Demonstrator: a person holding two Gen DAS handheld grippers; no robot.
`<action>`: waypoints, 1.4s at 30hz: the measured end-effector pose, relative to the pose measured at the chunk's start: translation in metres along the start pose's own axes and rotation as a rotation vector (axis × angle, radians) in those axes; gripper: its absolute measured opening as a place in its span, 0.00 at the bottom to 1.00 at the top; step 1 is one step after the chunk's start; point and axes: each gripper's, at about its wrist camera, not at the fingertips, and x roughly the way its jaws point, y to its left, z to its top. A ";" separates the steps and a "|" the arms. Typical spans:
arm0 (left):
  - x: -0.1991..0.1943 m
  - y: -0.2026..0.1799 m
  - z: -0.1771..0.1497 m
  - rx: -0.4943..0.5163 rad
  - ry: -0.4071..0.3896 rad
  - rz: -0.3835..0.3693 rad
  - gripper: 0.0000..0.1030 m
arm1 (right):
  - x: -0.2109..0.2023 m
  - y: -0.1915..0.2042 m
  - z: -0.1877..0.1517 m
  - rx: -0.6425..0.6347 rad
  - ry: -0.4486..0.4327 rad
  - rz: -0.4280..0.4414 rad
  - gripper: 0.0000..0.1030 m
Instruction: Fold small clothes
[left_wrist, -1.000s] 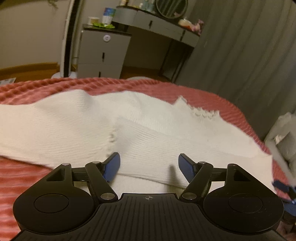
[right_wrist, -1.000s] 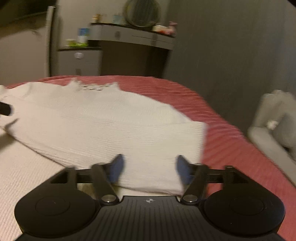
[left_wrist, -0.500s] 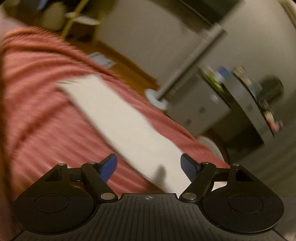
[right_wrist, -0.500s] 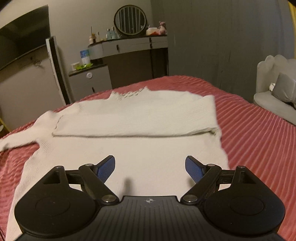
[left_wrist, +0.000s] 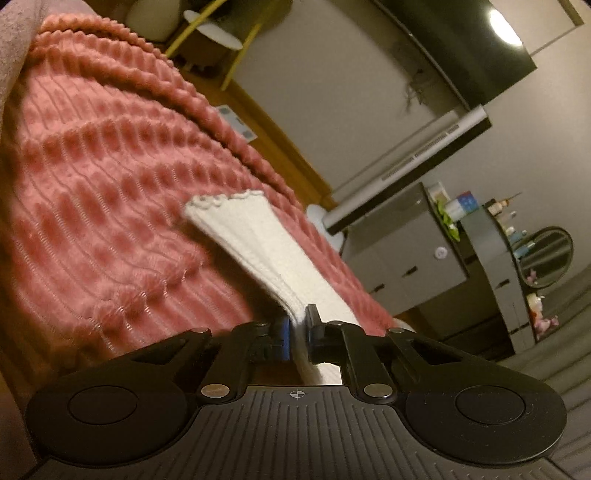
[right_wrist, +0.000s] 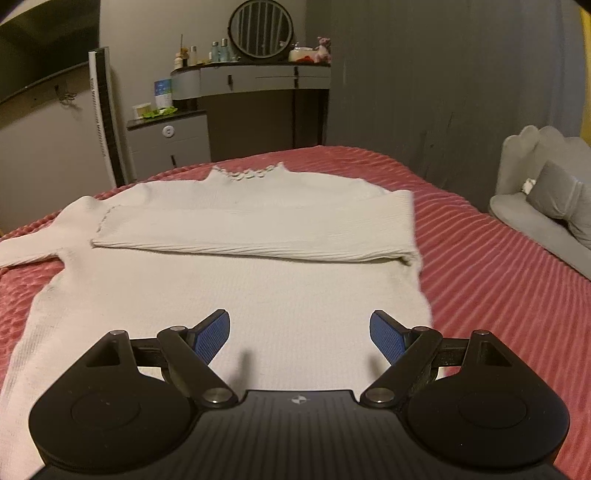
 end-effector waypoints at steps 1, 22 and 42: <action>-0.006 0.003 0.000 -0.008 0.001 -0.034 0.09 | -0.001 -0.004 -0.001 0.003 0.001 -0.005 0.81; -0.067 -0.219 -0.256 0.893 0.333 -0.459 0.47 | -0.030 -0.062 -0.003 0.106 -0.008 0.066 0.81; -0.075 -0.116 -0.237 0.854 0.297 -0.164 0.71 | 0.126 0.033 0.059 0.184 0.206 0.407 0.51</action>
